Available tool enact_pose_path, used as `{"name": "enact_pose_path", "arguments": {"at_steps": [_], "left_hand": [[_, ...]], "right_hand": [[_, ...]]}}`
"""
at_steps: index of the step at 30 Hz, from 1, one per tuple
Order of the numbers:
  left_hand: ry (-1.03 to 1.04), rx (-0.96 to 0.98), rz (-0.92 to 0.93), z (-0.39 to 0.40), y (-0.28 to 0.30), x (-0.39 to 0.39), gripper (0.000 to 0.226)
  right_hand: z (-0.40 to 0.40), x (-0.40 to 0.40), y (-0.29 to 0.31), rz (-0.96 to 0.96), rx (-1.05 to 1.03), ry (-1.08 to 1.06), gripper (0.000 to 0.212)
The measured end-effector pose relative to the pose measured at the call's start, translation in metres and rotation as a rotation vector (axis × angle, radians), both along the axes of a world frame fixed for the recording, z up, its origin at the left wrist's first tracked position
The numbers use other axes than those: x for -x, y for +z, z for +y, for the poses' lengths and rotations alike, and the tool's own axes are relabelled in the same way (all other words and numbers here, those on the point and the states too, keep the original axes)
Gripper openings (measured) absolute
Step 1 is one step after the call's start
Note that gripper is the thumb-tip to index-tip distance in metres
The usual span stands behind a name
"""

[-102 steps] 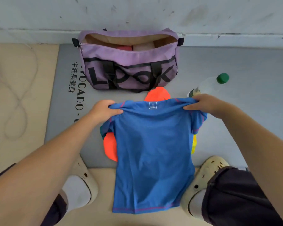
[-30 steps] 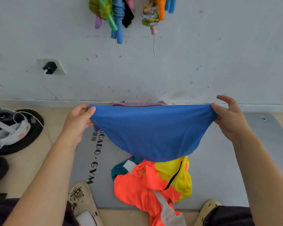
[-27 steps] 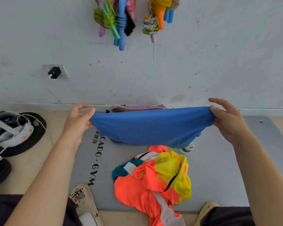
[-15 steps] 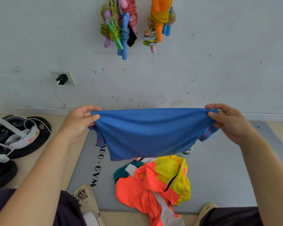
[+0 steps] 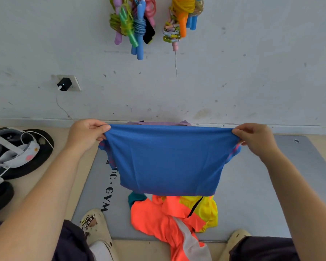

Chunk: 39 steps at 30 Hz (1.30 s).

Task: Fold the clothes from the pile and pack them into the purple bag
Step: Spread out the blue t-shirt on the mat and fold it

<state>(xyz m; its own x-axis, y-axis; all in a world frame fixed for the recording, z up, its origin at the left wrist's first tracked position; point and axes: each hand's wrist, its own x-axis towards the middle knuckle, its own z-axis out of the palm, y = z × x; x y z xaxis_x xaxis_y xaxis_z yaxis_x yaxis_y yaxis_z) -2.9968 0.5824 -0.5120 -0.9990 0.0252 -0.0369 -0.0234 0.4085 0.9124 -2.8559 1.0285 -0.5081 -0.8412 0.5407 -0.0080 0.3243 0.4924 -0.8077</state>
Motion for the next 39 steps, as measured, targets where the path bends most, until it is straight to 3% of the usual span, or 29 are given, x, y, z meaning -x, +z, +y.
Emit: {"name": "enact_pose_path", "arguments": {"at_steps": [7,16,19,23,26,31,36,39], "left_hand": [[0.171,0.023,0.152,0.014,-0.011,0.007,0.013],[0.050,-0.110,0.008,0.005,-0.028,0.001,0.012],[-0.061,-0.039,-0.201,-0.003,-0.057,-0.011,0.008],[-0.156,0.191,-0.553,-0.015,-0.122,-0.053,0.004],[-0.052,0.110,-0.725,-0.012,-0.165,-0.086,0.014],[0.142,-0.216,-0.803,0.016,-0.199,-0.113,0.017],[0.328,-0.202,-0.636,0.034,-0.218,-0.111,0.029],[0.298,-0.196,-0.709,0.025,-0.230,-0.117,0.025]], "right_hand": [[-0.010,0.018,-0.002,0.146,-0.061,-0.087,0.009],[-0.009,0.004,-0.013,0.063,0.151,0.033,0.008],[-0.006,-0.008,-0.039,-0.108,0.195,0.124,0.008],[-0.005,-0.042,-0.099,-0.568,0.177,0.249,0.010],[-0.010,-0.067,-0.142,-0.704,0.243,0.160,0.012],[-0.034,-0.086,-0.184,-0.511,0.676,-0.184,0.026],[-0.047,-0.083,-0.206,-0.398,0.728,-0.364,0.028],[-0.048,-0.095,-0.221,-0.486,0.821,-0.288,0.020]]}}
